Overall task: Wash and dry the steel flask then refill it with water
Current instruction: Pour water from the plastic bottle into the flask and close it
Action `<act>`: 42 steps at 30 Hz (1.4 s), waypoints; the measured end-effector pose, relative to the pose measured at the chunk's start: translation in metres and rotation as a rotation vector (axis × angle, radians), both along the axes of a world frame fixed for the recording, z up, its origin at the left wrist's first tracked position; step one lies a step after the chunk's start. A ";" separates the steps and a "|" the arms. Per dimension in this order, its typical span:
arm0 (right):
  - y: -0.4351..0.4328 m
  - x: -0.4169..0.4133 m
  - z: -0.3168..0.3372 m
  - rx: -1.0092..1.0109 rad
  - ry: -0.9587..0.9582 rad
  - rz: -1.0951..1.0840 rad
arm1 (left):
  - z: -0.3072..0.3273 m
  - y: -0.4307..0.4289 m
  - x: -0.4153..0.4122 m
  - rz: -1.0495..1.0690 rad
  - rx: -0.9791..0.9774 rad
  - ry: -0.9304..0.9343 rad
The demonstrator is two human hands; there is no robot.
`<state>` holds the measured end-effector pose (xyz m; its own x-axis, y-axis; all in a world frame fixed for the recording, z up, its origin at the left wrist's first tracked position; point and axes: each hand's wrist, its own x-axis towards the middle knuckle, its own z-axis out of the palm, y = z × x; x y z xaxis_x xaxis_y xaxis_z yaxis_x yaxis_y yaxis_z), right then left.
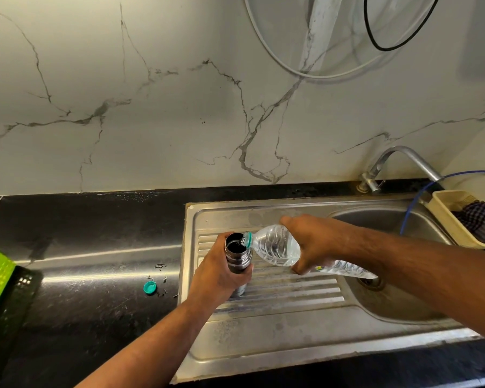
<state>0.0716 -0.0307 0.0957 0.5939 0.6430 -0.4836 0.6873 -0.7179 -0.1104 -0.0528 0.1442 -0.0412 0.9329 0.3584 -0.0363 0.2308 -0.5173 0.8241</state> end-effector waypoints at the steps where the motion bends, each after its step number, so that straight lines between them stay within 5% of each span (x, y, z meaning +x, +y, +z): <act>1: 0.000 0.000 0.000 -0.002 0.002 -0.001 | 0.000 0.000 0.000 0.000 -0.001 0.000; 42: 0.006 0.001 0.014 -0.080 -0.026 0.073 | -0.002 -0.001 0.000 0.006 0.008 -0.008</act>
